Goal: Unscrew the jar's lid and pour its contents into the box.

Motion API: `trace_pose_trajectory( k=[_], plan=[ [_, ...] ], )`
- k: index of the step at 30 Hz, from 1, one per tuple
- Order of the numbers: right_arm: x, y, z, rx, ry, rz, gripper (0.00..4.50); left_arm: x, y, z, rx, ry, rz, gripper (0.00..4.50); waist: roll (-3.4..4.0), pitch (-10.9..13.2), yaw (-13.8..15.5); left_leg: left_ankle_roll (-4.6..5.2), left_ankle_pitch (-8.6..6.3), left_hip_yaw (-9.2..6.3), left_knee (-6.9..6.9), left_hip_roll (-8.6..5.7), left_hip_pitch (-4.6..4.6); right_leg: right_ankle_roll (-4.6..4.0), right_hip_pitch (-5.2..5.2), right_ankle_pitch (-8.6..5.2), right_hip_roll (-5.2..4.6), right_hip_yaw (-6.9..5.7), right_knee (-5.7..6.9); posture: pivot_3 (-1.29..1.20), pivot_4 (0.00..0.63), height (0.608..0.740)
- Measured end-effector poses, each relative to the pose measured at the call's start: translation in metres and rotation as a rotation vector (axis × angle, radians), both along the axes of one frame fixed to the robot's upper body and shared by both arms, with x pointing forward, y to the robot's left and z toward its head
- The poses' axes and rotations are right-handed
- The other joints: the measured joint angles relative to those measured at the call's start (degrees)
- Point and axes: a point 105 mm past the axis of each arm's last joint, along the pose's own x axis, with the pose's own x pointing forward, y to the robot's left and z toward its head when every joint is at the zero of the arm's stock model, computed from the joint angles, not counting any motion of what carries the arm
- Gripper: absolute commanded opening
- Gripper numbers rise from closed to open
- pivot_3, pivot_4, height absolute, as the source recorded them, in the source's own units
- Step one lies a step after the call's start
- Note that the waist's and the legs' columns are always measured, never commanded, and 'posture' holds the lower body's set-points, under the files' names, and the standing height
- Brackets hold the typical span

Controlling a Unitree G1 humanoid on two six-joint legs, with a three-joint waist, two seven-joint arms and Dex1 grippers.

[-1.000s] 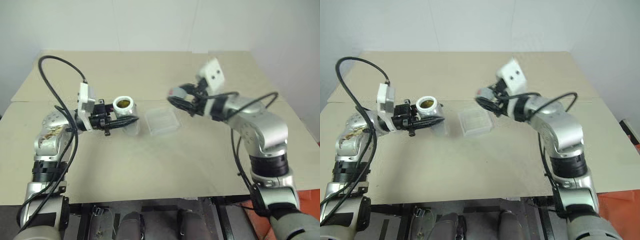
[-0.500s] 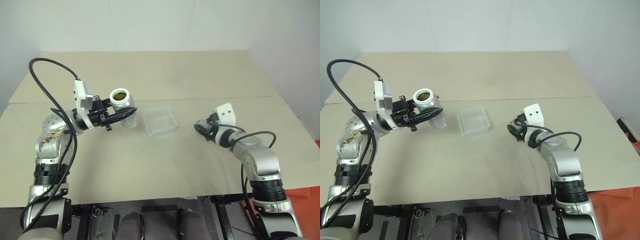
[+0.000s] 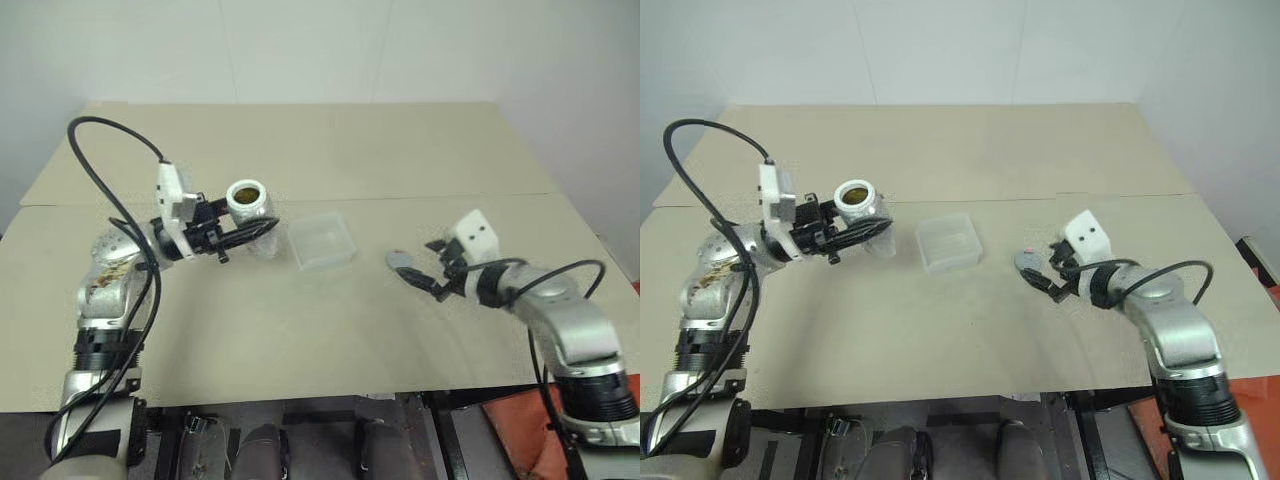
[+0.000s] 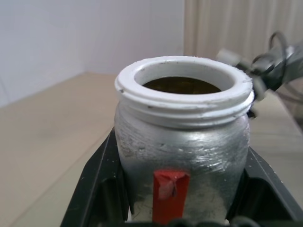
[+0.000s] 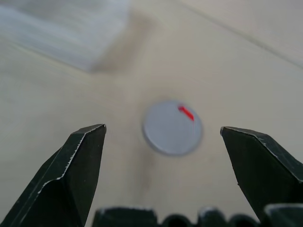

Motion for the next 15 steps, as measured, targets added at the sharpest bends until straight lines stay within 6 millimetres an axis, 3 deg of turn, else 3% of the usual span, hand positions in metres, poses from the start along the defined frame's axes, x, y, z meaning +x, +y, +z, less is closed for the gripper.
trace_pose_trajectory(
  k=[4, 7, 12, 15],
  plan=[
    [-0.015, 0.022, 0.04, 0.021, -0.025, 0.172, 4.48, 0.045, -0.024, 0.011, 0.207, -0.32, 0.304, 2.01, -0.01, 0.0, 1.0, 0.4, -0.23, -0.05, 0.02, -0.03, 0.25, -0.04, 0.23, 0.03, 0.0, -0.03, -0.05, 0.0, 0.15, 0.74],
    [-0.022, 0.029, 0.044, 0.012, 0.016, 0.236, 4.48, 0.064, -0.033, 0.019, 0.536, -0.744, 0.464, 2.01, -0.03, 0.0, 1.3, 0.41, -0.24, -0.04, -0.01, -0.04, 0.21, -0.05, 0.23, 0.08, -0.02, -0.04, -0.03, 0.0, 0.15, 0.74],
    [-0.028, 0.041, 0.056, 0.019, 0.065, 0.319, 4.48, 0.06, -0.077, 0.041, 0.822, -1.488, 0.361, 2.01, -0.02, 0.0, 1.5, 0.34, -0.2, -0.01, 0.0, -0.06, -0.16, 0.03, -0.02, 0.17, -0.03, -0.07, 0.03, 0.0, 0.15, 0.74],
    [-0.028, 0.042, 0.057, 0.007, 0.074, 0.324, 4.48, 0.056, -0.093, 0.036, 0.894, -1.818, 0.227, 2.01, -0.02, 0.0, 1.8, 0.3, -0.17, 0.05, 0.0, -0.06, -0.28, 0.1, -0.11, 0.13, -0.05, -0.08, -0.01, 0.0, 0.15, 0.74]
  ],
)
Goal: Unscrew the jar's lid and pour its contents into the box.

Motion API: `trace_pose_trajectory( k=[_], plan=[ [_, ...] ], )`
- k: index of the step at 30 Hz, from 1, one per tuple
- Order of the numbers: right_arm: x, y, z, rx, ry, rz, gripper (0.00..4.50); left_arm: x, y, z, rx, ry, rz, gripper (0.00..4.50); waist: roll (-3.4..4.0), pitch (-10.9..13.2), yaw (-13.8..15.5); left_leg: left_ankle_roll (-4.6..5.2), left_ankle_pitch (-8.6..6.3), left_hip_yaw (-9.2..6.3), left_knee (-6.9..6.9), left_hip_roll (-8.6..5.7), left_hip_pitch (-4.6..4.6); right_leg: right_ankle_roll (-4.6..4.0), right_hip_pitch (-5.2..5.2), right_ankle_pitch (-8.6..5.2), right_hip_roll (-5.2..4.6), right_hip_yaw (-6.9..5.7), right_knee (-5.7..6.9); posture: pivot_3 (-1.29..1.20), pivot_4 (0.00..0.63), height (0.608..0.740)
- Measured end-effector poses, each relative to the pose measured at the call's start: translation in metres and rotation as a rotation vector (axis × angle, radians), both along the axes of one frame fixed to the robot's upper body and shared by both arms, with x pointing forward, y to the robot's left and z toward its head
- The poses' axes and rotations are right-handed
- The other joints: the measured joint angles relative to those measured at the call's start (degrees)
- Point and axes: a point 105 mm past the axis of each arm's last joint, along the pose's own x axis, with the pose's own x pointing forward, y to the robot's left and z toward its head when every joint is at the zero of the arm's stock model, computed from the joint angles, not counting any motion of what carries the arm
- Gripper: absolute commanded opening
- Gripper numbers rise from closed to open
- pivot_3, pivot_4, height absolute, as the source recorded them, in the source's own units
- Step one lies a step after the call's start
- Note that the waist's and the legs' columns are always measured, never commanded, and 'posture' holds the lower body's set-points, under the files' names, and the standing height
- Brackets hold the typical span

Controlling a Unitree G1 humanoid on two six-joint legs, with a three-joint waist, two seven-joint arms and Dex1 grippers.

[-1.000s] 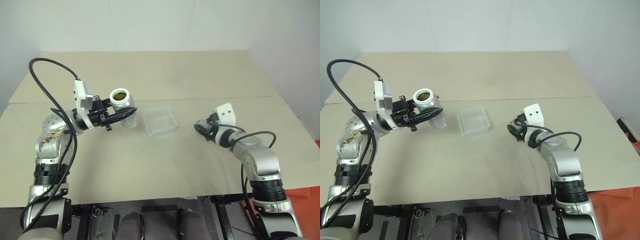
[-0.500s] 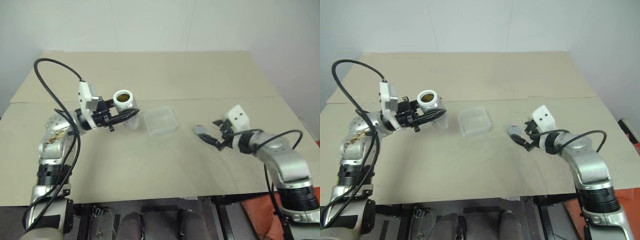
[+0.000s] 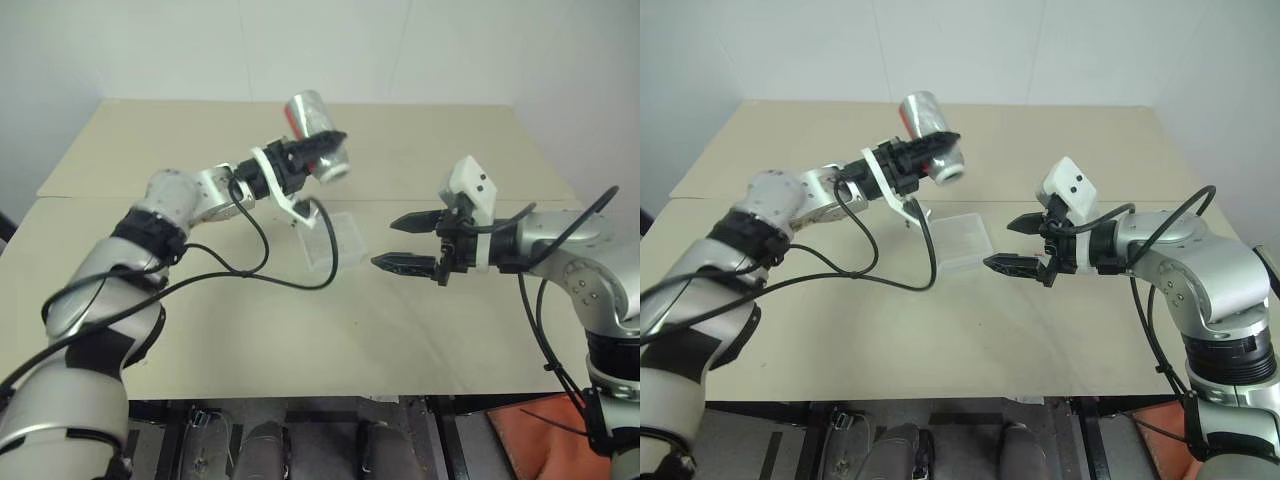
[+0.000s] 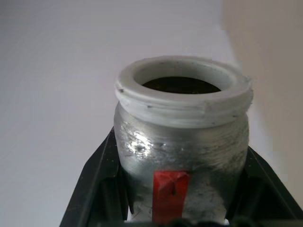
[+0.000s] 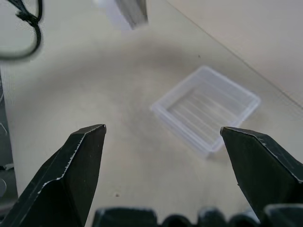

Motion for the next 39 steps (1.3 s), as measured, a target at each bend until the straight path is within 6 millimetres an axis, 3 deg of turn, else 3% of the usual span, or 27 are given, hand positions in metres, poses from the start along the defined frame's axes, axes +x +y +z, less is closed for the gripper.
trace_pose_trajectory(
  k=[7, 20, 23, 26, 31, 39],
  plan=[
    [0.001, 0.0, -0.002, 0.002, 0.029, -0.008, 4.48, 0.003, -0.001, -0.054, 0.292, -0.104, -0.086, 2.01, -0.02, 0.0, -0.1, -0.2, 0.12, 0.04, -0.02, 0.01, -0.23, 0.11, -0.28, -0.07, -0.01, -0.01, 0.01, 0.0, 0.15, 0.74],
    [0.001, 0.001, 0.004, 0.026, 0.008, -0.027, 4.48, 0.01, 0.01, -0.051, 0.224, -0.1, -0.031, 2.01, -0.02, 0.0, 0.0, -0.21, 0.13, 0.02, 0.09, 0.0, -0.37, 0.11, -0.38, -0.07, -0.05, -0.03, 0.05, 0.0, 0.15, 0.74],
    [0.001, 0.001, 0.004, 0.026, 0.005, -0.032, 4.48, 0.015, 0.015, -0.036, 0.072, 0.003, 0.035, 2.01, -0.02, 0.0, -0.1, -0.21, 0.13, 0.02, 0.1, 0.01, -0.37, 0.11, -0.38, -0.07, -0.05, -0.03, 0.06, 0.0, 0.15, 0.74],
    [0.001, 0.001, 0.004, 0.027, 0.004, -0.031, 4.48, 0.022, 0.032, -0.022, -0.199, 0.203, 0.129, 2.01, -0.02, 0.0, -0.5, -0.21, 0.13, 0.02, 0.17, 0.03, -0.36, 0.1, -0.37, -0.07, -0.07, -0.03, 0.1, 0.0, 0.15, 0.74],
    [0.001, 0.002, 0.003, 0.033, -0.001, -0.028, 4.48, 0.031, 0.061, -0.025, -0.631, 0.586, 0.224, 2.01, -0.01, 0.0, -0.9, -0.21, 0.13, 0.03, 0.33, 0.06, -0.35, 0.1, -0.33, -0.07, -0.07, -0.03, 0.22, 0.0, 0.15, 0.74],
    [0.003, 0.006, 0.002, 0.062, -0.018, -0.017, 4.48, 0.029, 0.101, -0.043, -1.347, 1.159, 0.222, 2.01, -0.01, 0.0, -1.2, -0.14, 0.09, -0.11, 0.82, 0.08, -0.35, 0.12, -0.19, -0.05, -0.07, -0.02, 0.51, 0.0, 0.15, 0.74]
  ],
)
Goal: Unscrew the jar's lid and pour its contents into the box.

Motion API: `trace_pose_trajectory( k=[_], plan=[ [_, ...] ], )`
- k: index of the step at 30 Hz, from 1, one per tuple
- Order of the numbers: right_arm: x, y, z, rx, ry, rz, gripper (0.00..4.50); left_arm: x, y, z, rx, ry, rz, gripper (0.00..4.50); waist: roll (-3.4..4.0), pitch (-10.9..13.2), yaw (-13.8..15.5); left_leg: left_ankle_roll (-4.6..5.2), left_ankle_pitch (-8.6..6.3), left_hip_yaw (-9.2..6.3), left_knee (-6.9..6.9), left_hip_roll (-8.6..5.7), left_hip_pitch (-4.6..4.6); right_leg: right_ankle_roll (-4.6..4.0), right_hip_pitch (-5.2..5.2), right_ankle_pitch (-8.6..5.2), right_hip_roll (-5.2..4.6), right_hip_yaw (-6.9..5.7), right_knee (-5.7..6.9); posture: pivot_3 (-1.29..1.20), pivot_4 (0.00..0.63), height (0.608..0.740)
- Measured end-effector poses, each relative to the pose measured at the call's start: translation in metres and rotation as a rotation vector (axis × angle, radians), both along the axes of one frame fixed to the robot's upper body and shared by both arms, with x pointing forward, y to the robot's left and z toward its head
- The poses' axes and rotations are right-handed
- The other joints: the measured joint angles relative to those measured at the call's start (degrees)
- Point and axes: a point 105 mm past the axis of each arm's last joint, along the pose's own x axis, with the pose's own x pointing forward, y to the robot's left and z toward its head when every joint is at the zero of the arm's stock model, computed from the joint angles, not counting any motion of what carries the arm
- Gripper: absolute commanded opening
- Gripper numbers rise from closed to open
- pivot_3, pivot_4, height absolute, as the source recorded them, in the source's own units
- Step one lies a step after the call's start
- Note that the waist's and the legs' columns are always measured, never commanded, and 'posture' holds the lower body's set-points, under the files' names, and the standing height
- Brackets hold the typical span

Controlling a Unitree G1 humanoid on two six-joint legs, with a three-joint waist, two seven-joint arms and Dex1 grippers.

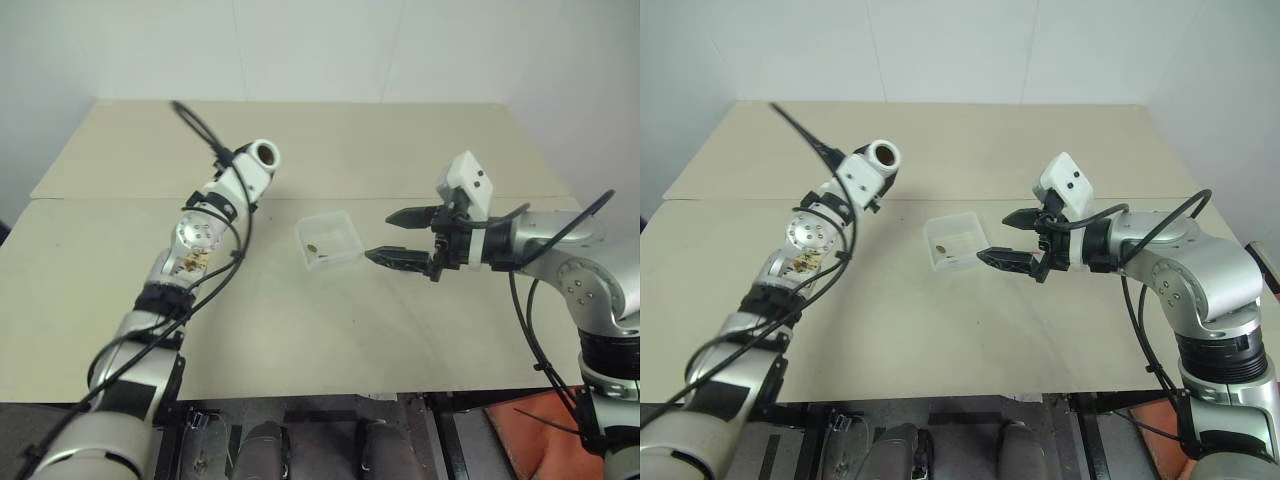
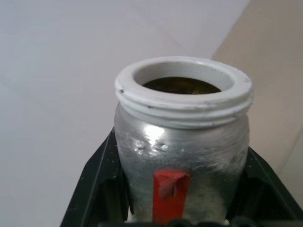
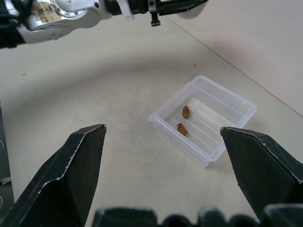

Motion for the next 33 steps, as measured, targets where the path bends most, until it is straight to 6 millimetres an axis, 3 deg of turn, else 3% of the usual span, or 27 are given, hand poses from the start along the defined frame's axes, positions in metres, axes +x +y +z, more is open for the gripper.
trace_pose_trajectory(
  k=[5, 8, 11, 19, 20, 26, 33],
  plan=[
    [0.0, 0.0, -0.004, 0.008, 0.01, -0.006, 4.48, -0.012, 0.012, -0.007, -0.295, 0.146, 0.016, 2.01, 0.01, 0.0, 0.1, 0.02, -0.01, -0.02, 0.0, -0.02, 0.26, 0.0, 0.23, 0.0, 0.0, 0.02, 0.06, 0.0, 0.15, 0.74],
    [0.001, 0.001, -0.006, 0.017, 0.012, -0.009, 4.48, -0.017, 0.016, -0.029, -0.393, 0.229, 0.037, 2.01, 0.01, 0.0, 0.1, 0.03, -0.02, -0.01, -0.01, -0.02, 0.3, 0.0, 0.25, 0.0, 0.0, 0.03, 0.05, 0.0, 0.15, 0.74],
    [0.0, 0.003, -0.007, 0.023, 0.012, -0.007, 4.48, -0.021, 0.019, -0.049, -0.423, 0.277, 0.052, 2.01, 0.01, 0.0, 0.2, 0.02, -0.01, 0.0, -0.02, -0.03, 0.3, -0.01, 0.25, 0.01, 0.0, 0.02, 0.02, 0.0, 0.15, 0.74],
    [-0.003, 0.009, -0.007, 0.032, -0.004, -0.005, 4.48, -0.028, 0.019, -0.067, -0.448, 0.254, 0.026, 2.01, 0.01, 0.0, 0.5, 0.04, -0.02, 0.0, -0.02, -0.04, 0.3, -0.03, 0.29, 0.02, 0.0, 0.02, -0.05, 0.0, 0.15, 0.74],
    [-0.004, 0.009, -0.008, 0.032, -0.005, -0.004, 4.5, -0.028, 0.019, -0.07, -0.449, 0.265, 0.029, 2.73, 0.01, 0.0, 0.5, 0.04, -0.03, 0.0, -0.02, -0.04, 0.3, -0.03, 0.29, 0.02, 0.0, 0.01, -0.05, 0.0, 0.15, 0.74],
    [-0.008, 0.011, -0.011, 0.032, 0.0, 0.003, 4.5, -0.033, 0.022, -0.08, -0.44, 0.296, 0.038, 4.49, 0.01, 0.0, 0.4, 0.07, -0.04, -0.01, -0.05, -0.03, 0.31, -0.03, 0.29, 0.02, 0.0, 0.02, -0.08, 0.0, 0.15, 0.74],
    [-0.011, 0.012, -0.014, 0.025, 0.002, -0.003, 4.5, -0.059, 0.034, -0.091, -0.375, 0.347, 0.058, 4.49, 0.03, 0.0, 0.3, 0.1, -0.06, -0.01, -0.06, -0.01, 0.32, -0.03, 0.29, 0.02, 0.0, 0.03, -0.07, 0.0, 0.15, 0.74]
  ],
)
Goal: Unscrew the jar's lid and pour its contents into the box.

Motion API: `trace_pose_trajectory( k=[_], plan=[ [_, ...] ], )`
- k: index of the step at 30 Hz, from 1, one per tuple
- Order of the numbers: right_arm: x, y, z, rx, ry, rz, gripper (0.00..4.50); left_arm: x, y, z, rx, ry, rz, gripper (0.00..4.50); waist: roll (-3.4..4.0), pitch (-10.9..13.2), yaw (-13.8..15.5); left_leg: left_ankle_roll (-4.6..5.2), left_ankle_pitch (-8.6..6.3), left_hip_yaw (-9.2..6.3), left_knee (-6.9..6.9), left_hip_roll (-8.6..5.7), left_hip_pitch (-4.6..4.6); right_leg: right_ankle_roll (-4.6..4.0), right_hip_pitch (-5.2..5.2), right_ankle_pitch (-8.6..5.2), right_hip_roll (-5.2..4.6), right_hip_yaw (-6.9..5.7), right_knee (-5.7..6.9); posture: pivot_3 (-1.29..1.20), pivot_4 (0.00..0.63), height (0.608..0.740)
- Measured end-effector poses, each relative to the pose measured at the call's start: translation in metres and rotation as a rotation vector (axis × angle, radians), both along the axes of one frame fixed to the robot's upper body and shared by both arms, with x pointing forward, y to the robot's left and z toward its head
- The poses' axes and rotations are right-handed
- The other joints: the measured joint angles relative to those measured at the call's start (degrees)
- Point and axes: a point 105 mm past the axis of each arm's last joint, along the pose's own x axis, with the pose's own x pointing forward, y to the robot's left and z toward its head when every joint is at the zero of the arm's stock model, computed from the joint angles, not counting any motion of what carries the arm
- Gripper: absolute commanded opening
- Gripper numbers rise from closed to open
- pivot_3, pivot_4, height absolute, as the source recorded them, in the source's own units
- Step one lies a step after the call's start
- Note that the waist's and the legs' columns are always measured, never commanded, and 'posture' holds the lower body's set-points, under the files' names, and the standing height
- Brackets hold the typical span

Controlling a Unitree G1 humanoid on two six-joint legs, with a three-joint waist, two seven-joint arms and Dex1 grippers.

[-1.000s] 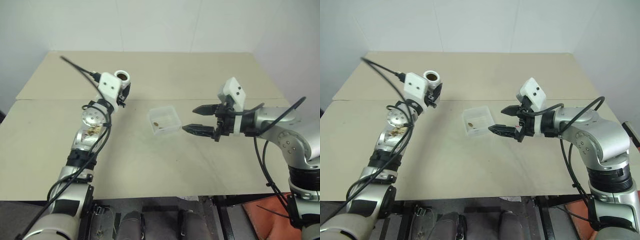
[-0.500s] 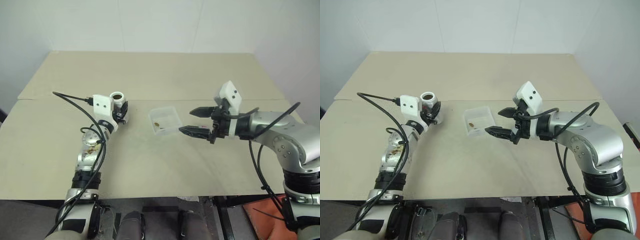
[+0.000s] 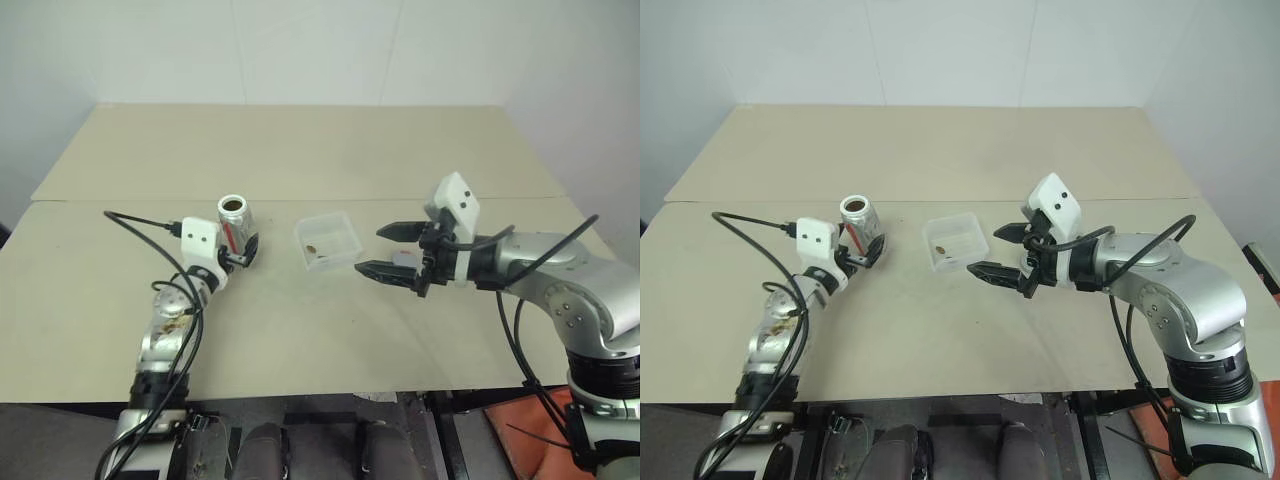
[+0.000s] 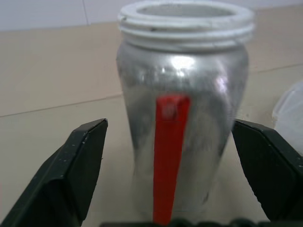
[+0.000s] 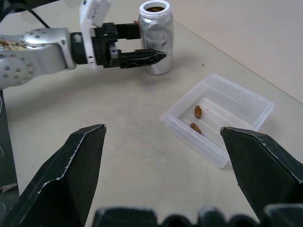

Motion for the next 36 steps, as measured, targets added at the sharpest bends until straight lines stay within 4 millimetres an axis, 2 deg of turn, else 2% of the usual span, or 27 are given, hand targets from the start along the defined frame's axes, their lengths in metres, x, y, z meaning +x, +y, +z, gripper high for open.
trace_pose_trajectory(
  k=[5, 9, 13, 17, 21, 24, 29, 36],
  plan=[
    [-0.002, -0.001, -0.007, -0.009, 0.017, -0.009, 4.5, -0.032, 0.004, -0.017, 0.058, 0.104, -0.048, 4.49, 0.01, 0.0, 0.0, 0.14, -0.09, 0.0, -0.01, 0.01, 0.01, 0.0, -0.02, 0.0, 0.0, 0.02, -0.18, 0.0, 0.15, 0.74],
    [-0.002, -0.002, -0.007, -0.017, 0.013, -0.018, 4.5, -0.061, -0.002, -0.014, 0.107, 0.135, -0.162, 4.49, 0.01, 0.0, 0.0, 0.15, -0.1, 0.0, -0.02, 0.03, 0.02, -0.02, -0.02, -0.01, 0.0, 0.03, -0.27, 0.0, 0.15, 0.74],
    [-0.002, -0.012, -0.014, -0.061, 0.007, -0.044, 4.5, -0.085, -0.005, 0.012, 0.143, 0.088, -0.327, 4.49, 0.03, 0.0, 0.1, 0.16, -0.12, 0.0, -0.03, 0.04, 0.02, -0.03, -0.03, -0.02, 0.0, 0.04, -0.31, 0.0, 0.15, 0.74],
    [-0.005, -0.023, -0.024, -0.113, -0.005, -0.045, 4.5, -0.112, 0.01, 0.041, 0.168, 0.093, -0.53, 4.49, 0.07, 0.0, 0.0, 0.16, -0.12, 0.07, -0.07, 0.04, 0.07, -0.06, -0.1, -0.03, 0.0, 0.11, -0.28, 0.0, 0.15, 0.74],
    [-0.008, -0.023, -0.02, -0.113, -0.042, -0.007, 4.5, -0.13, 0.014, 0.061, 0.228, 0.093, -0.688, 4.49, 0.1, -0.1, -0.1, 0.17, -0.12, 0.11, -0.18, 0.02, 0.16, -0.06, -0.05, -0.05, 0.0, 0.14, -0.35, 0.0, 0.15, 0.74],
    [-0.01, -0.027, -0.018, -0.118, -0.061, 0.002, 4.5, -0.136, 0.015, 0.069, 0.251, 0.064, -0.736, 4.49, 0.1, -0.1, 0.1, 0.14, -0.11, 0.14, -0.18, 0.01, 0.17, -0.06, -0.03, -0.05, 0.0, 0.16, -0.37, 0.0, 0.15, 0.74],
    [-0.013, -0.029, -0.02, -0.119, -0.057, 0.013, 4.5, -0.135, 0.013, 0.074, 0.251, 0.021, -0.73, 4.49, 0.1, -0.1, 0.1, 0.16, -0.12, 0.13, -0.2, 0.01, 0.24, -0.07, 0.0, -0.04, 0.0, 0.16, -0.35, 0.0, 0.15, 0.74],
    [-0.014, -0.033, -0.017, -0.113, -0.069, 0.0, 4.5, -0.133, 0.01, 0.074, 0.24, 0.01, -0.738, 4.49, 0.1, -0.1, 0.1, 0.15, -0.11, 0.15, -0.22, 0.0, 0.24, -0.07, 0.0, -0.04, 0.01, 0.17, -0.37, 0.0, 0.15, 0.74]
  ],
)
